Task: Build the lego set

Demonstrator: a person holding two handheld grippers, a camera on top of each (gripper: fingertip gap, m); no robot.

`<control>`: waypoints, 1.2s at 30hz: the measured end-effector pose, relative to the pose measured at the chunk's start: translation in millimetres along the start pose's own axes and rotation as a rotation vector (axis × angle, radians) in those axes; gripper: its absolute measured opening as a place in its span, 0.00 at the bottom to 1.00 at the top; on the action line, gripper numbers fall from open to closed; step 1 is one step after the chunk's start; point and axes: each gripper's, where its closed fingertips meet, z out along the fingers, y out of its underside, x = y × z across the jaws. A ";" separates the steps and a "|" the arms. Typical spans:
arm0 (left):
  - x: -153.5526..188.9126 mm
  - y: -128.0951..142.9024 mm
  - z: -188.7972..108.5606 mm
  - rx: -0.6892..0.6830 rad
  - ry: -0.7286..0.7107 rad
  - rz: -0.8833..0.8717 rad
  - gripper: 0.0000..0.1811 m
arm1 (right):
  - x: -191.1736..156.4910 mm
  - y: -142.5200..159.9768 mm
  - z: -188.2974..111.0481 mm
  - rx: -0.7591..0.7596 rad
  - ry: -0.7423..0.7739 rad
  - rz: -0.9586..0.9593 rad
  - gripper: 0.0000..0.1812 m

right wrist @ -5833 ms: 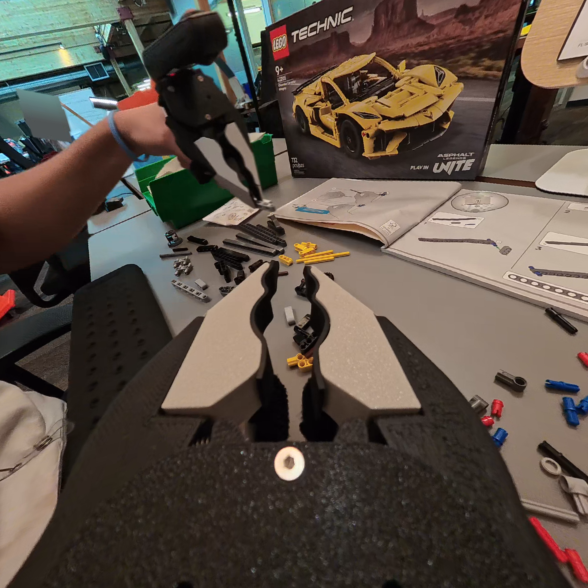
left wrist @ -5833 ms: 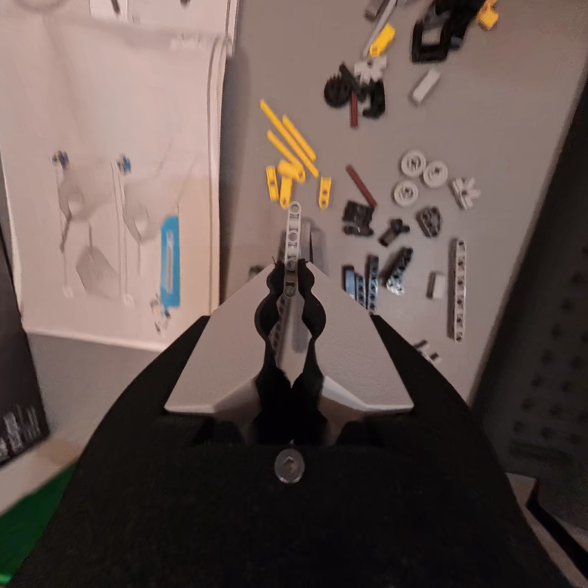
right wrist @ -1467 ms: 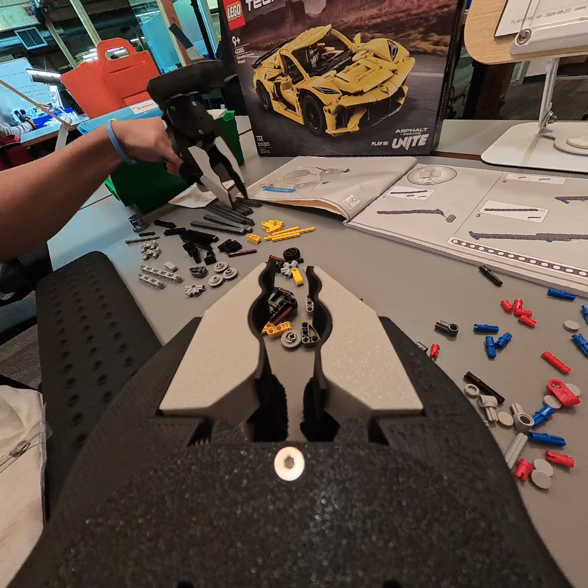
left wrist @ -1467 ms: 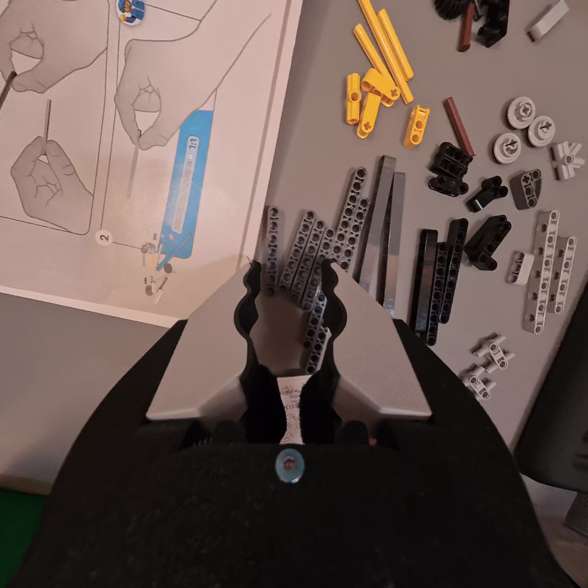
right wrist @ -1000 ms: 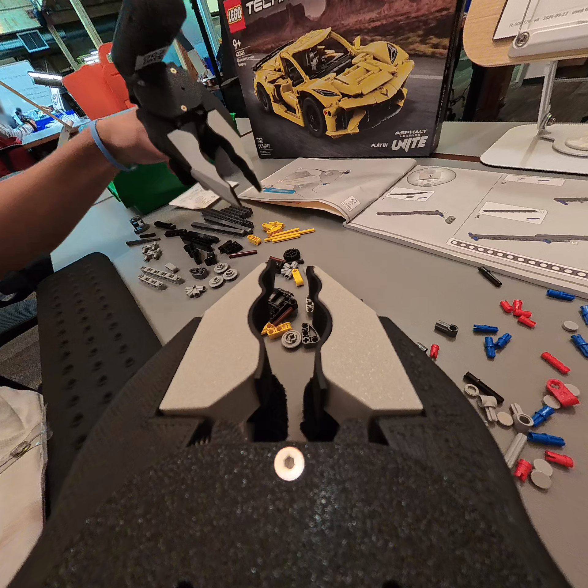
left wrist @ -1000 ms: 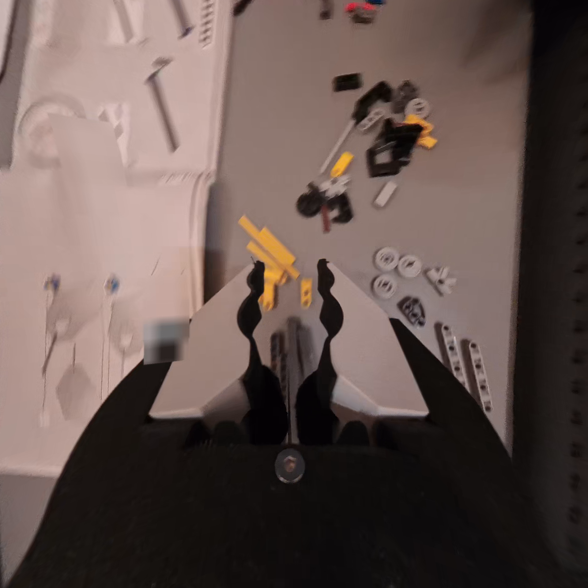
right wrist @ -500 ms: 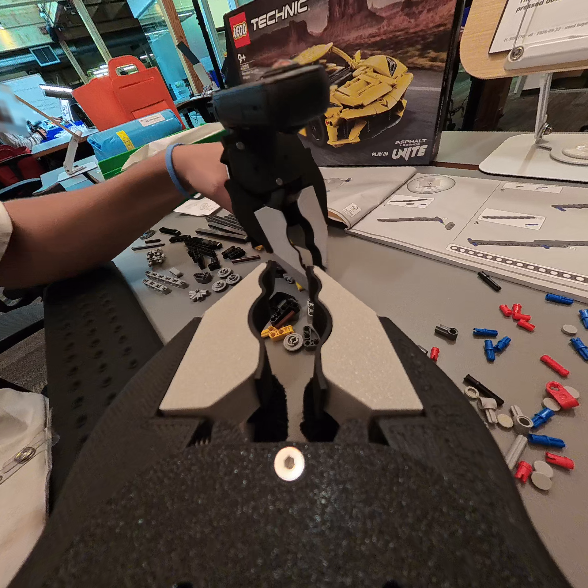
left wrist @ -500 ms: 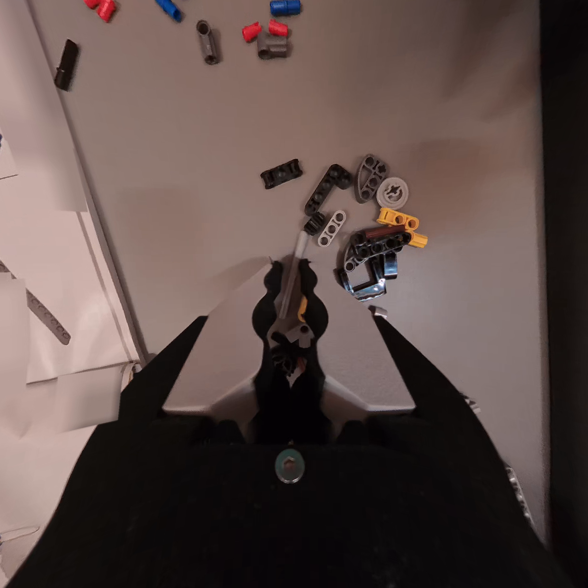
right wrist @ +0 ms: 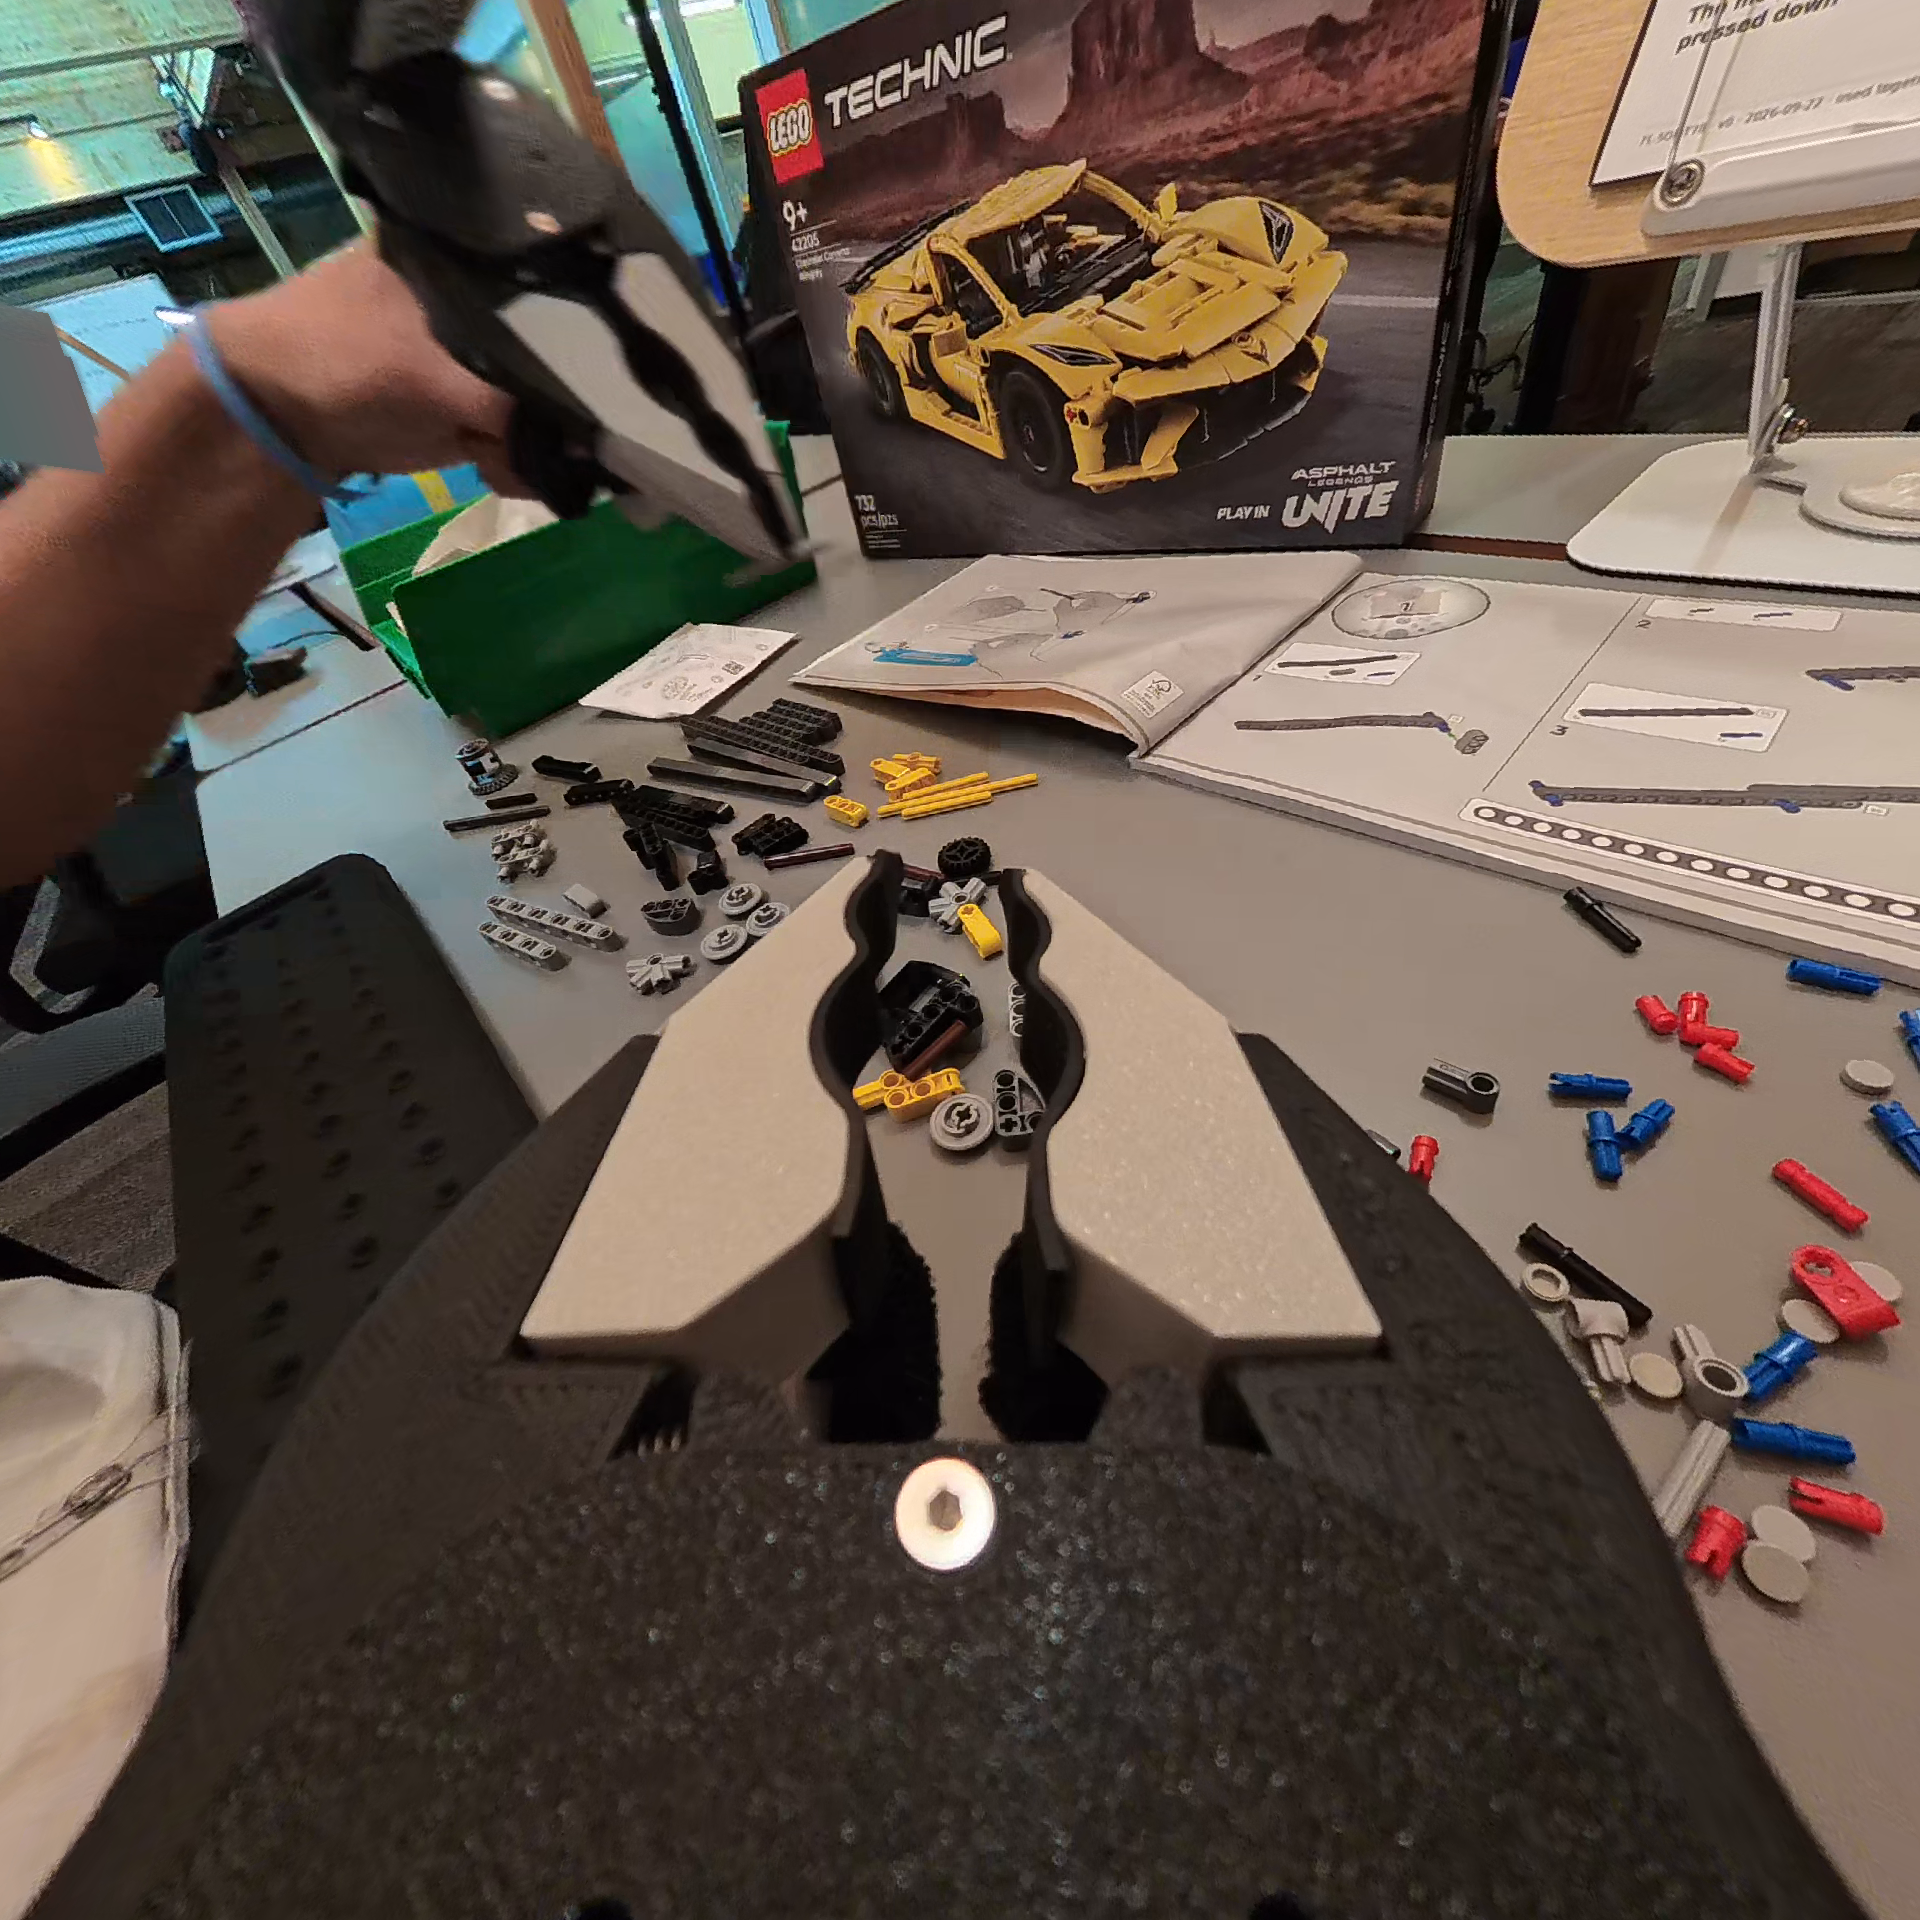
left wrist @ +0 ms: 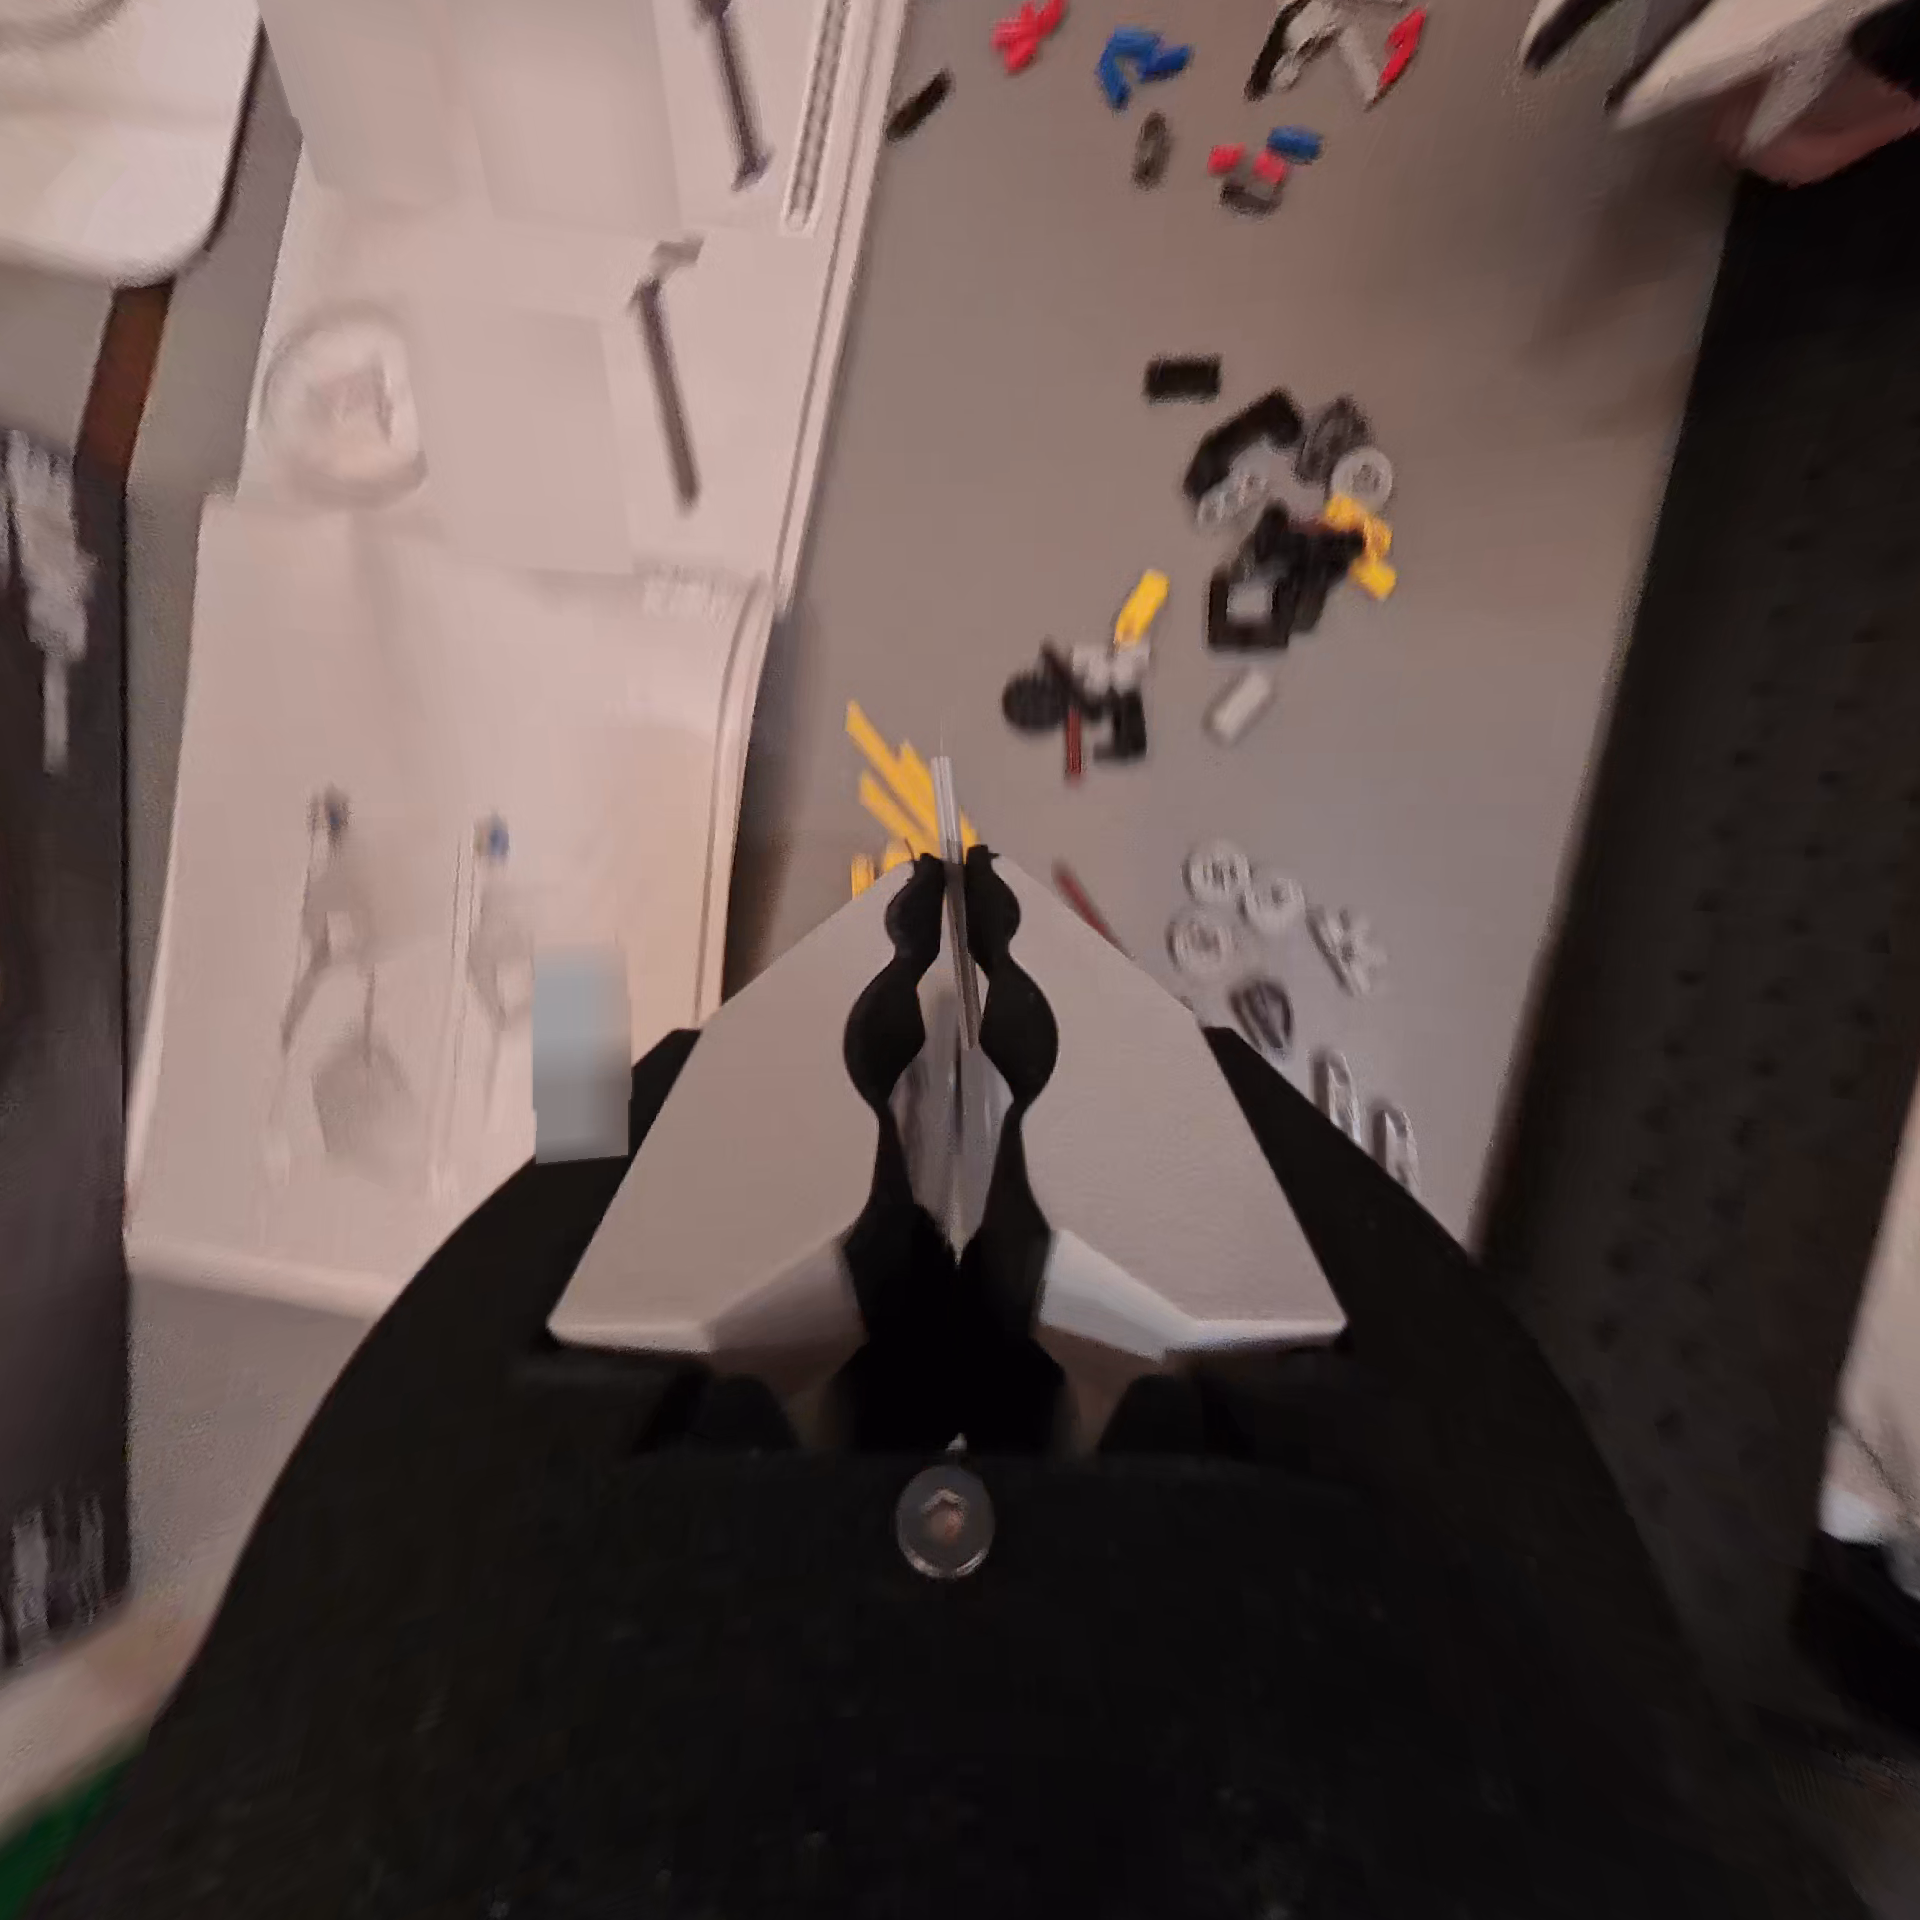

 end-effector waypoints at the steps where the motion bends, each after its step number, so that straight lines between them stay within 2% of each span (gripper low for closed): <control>1: 0.7 21.9 -19.6 -0.009 -0.024 -0.059 0.01 | 0.0 0.4 0.4 -0.003 -0.001 0.002 0.11; 3: 5.8 72.6 -49.3 -0.049 -0.082 -0.186 0.01 | 0.0 1.1 1.2 -0.009 -0.002 0.002 0.11; 6: 24.7 152.8 -72.1 -0.152 -0.158 -0.383 0.01 | 0.1 2.5 2.2 -0.018 0.003 -0.003 0.11; 8: 49.7 182.8 -74.0 -0.140 -0.136 -0.452 0.01 | 0.3 3.3 2.8 -0.023 0.008 -0.009 0.11; 12: 80.6 212.8 -61.9 -0.133 -0.142 -0.531 0.01 | 0.5 5.4 4.4 -0.038 0.013 -0.013 0.11; 16: 84.7 225.6 -48.8 -0.199 -0.206 -0.492 0.01 | 1.1 5.5 4.5 -0.039 0.016 -0.013 0.11; 23: 82.6 230.9 -32.8 -0.266 -0.203 -0.455 0.01 | 2.1 4.3 3.5 -0.031 0.020 -0.007 0.11; 31: 80.2 228.7 -40.9 -0.300 -0.260 -0.418 0.05 | 1.5 3.7 3.0 -0.027 0.014 -0.004 0.11; 34: 70.4 214.1 -58.7 -0.266 -0.343 -0.412 0.05 | 1.4 3.2 2.5 -0.023 0.013 -0.003 0.11; 36: 64.7 189.4 -66.5 -0.192 -0.379 -0.395 0.05 | 1.5 2.9 2.4 -0.021 0.014 -0.002 0.11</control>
